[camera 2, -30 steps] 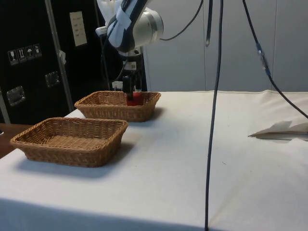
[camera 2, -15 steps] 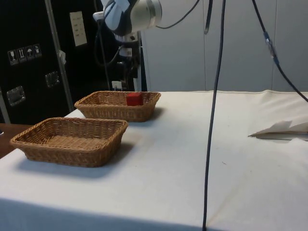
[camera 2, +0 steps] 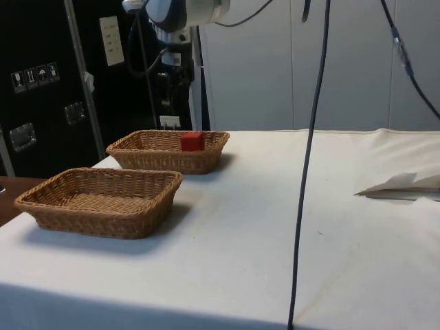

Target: Pick up the red cube and place it into the right basket.

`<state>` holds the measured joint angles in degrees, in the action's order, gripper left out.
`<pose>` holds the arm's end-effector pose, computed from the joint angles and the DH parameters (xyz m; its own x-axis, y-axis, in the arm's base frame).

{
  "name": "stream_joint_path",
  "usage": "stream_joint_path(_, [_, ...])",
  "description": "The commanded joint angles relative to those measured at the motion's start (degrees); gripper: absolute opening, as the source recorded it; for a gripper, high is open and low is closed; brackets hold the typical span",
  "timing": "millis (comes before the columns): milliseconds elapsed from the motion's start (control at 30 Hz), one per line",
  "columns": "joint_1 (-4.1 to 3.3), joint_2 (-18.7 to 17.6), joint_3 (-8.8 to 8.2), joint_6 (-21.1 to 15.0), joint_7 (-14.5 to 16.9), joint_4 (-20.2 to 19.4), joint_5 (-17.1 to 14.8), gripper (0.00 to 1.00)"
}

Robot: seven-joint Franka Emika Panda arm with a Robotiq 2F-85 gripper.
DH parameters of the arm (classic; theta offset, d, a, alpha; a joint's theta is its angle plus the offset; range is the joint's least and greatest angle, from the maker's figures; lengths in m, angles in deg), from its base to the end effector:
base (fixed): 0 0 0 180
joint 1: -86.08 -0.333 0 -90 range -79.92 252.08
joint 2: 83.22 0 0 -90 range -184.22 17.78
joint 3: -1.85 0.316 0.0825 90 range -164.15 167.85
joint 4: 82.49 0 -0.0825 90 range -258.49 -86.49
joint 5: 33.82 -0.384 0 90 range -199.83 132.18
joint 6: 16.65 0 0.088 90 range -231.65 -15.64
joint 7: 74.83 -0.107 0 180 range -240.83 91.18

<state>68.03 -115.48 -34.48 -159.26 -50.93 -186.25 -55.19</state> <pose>0.6475 -0.1710 0.3047 0.9759 -0.0447 0.2134 -0.0737 -0.9888 0.1301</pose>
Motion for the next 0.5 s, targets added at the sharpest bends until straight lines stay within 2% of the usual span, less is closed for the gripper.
stream_joint_path(0, [-1.03,0.69,-0.57,-0.46,-1.03,-0.86,0.92,1.0])
stream_joint_path(67, [-1.89,1.89,-0.46,-0.63,-2.52,-1.49,2.18,1.0])
stream_joint_path(167, [-2.52,3.04,-0.17,-0.69,-3.9,-2.06,3.44,1.0])
stream_joint_path(200, [-1.66,2.69,0.52,-0.17,-3.32,-1.49,2.98,1.0])
stream_joint_path(233, [-2.69,3.44,-0.06,-0.74,-4.41,-2.29,3.9,1.0])
stream_joint_path(267, [-2.86,3.78,0.06,-0.8,-4.93,-2.46,4.41,1.0])
stream_joint_path(300, [-3.38,4.58,0.34,-0.8,-5.96,-2.81,5.33,1.0])
stream_joint_path(433, [-3.9,6.13,1.15,-0.92,-8.14,-3.5,7.22,1.0])
stream_joint_path(467, [-3.09,5.96,1.83,-0.34,-7.56,-3.04,6.88,1.0])
